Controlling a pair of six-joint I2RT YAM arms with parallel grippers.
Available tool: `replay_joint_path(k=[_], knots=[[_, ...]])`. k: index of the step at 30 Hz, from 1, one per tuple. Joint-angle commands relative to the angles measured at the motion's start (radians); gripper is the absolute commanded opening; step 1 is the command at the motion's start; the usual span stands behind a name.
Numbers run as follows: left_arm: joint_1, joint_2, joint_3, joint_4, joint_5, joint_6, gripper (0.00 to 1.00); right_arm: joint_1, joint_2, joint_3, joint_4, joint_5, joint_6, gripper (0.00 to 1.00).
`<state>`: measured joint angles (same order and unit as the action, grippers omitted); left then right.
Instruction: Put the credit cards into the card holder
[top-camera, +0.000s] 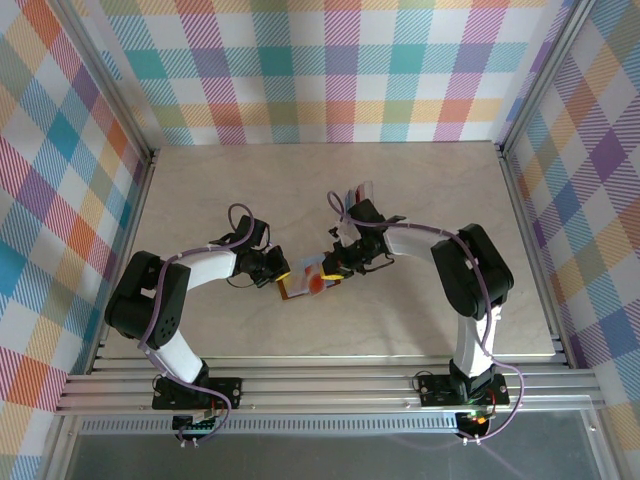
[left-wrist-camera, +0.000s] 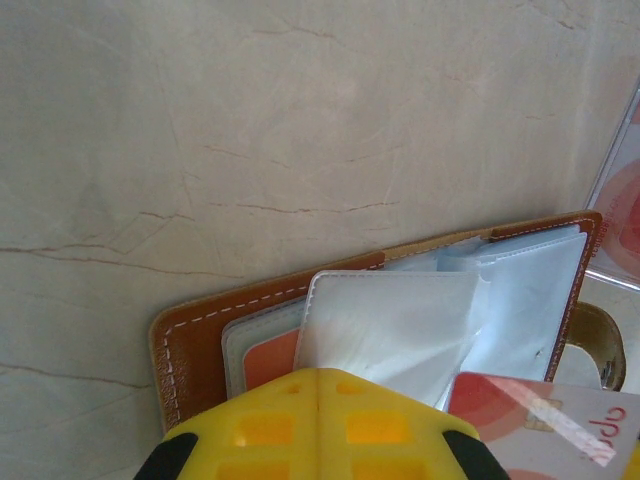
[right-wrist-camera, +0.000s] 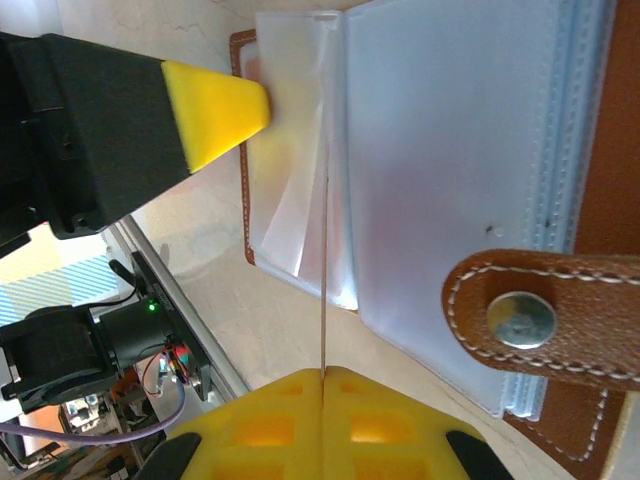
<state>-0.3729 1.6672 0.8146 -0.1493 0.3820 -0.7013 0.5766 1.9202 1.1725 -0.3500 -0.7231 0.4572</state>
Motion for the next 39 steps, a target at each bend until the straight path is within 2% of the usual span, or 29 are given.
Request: replay_joint_path(k=[1,30,36,39], knots=[[-0.011,0.035,-0.040,-0.121,-0.082,0.020,0.00,0.006,0.022,0.008,-0.038,0.003,-0.006,0.00],[-0.014,0.011,-0.041,-0.116,-0.068,0.020,0.00,0.028,0.177,0.212,-0.097,0.032,-0.020,0.00],[-0.014,-0.055,-0.060,-0.093,-0.049,0.020,0.14,0.038,0.174,0.223,-0.129,0.072,-0.046,0.00],[-0.012,-0.094,-0.068,-0.100,-0.068,0.020,0.17,0.044,0.174,0.228,-0.140,0.077,-0.057,0.00]])
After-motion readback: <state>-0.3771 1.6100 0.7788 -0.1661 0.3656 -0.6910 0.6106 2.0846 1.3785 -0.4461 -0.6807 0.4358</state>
